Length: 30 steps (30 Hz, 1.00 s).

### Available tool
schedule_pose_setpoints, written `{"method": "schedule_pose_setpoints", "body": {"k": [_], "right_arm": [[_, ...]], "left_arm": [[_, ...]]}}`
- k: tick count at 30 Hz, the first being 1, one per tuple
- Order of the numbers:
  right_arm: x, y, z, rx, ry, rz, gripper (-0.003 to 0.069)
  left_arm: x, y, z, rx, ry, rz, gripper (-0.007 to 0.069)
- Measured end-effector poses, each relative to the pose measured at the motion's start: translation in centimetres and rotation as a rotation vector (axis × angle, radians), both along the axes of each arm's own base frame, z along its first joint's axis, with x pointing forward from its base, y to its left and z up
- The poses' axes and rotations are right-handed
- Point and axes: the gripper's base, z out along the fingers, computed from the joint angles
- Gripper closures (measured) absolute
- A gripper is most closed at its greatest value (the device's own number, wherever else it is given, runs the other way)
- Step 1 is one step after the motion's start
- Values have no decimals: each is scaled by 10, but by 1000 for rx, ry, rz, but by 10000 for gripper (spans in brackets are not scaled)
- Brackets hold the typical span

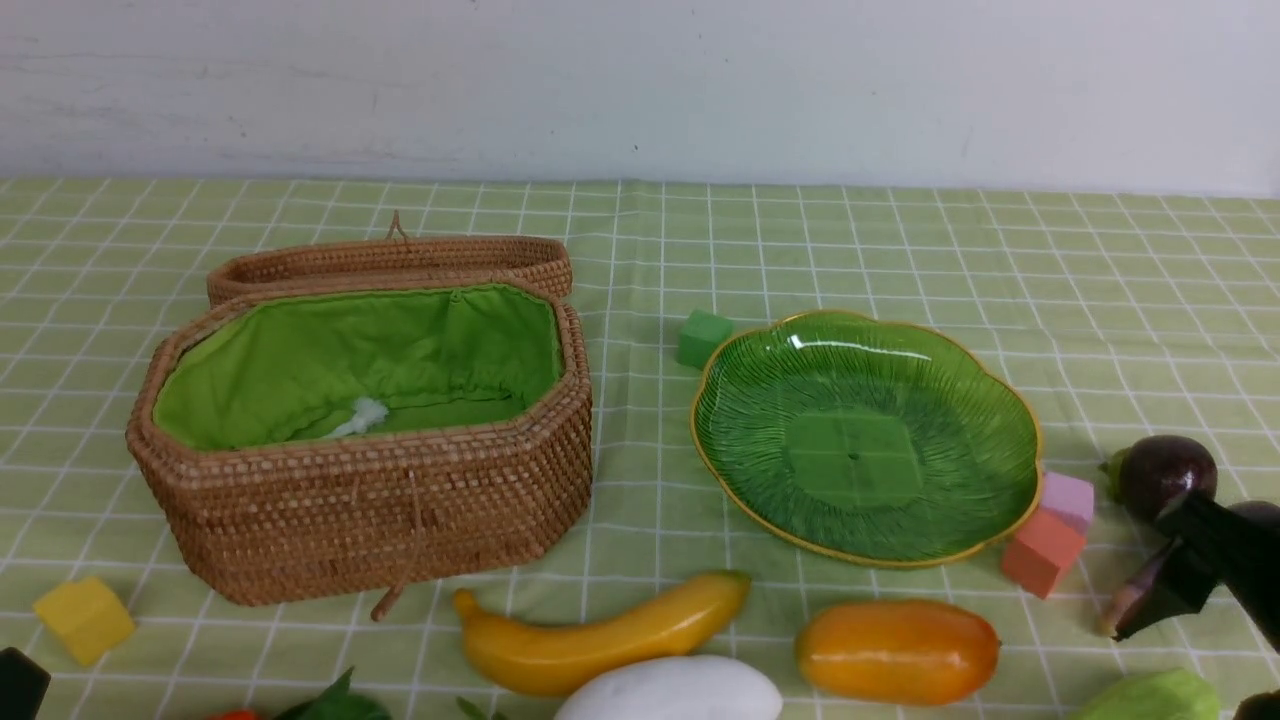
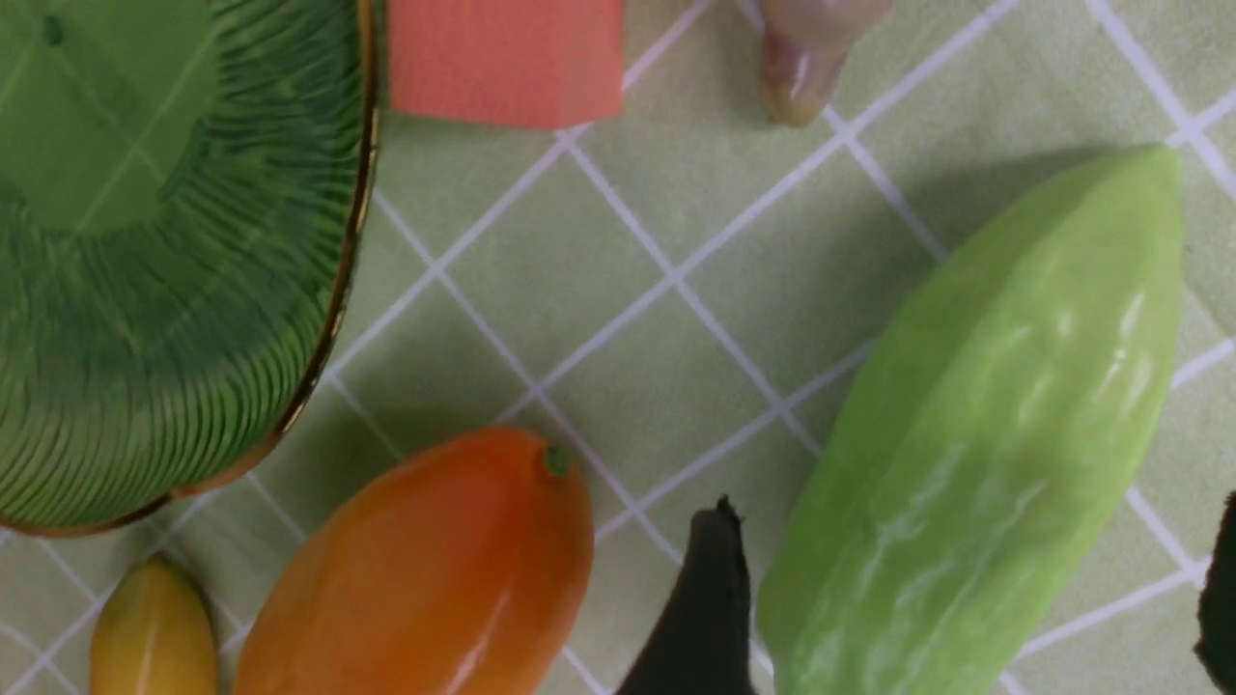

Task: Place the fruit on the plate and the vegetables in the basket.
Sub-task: Take a chayote with your right arm and place it on the basket on the left.

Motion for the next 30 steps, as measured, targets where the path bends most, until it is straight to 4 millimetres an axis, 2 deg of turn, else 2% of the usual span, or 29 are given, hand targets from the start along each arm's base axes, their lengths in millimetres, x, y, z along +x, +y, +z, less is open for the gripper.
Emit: {"method": "schedule_pose_setpoints", "body": {"k": [8, 30], "right_arm": [[6, -5, -13, -29, 65, -61, 78], [11, -2, -37, 22, 139, -129, 79]], "left_arm": [[0, 0, 0, 0, 0, 0, 386], [0, 0, 0, -2, 0, 0, 386]]}}
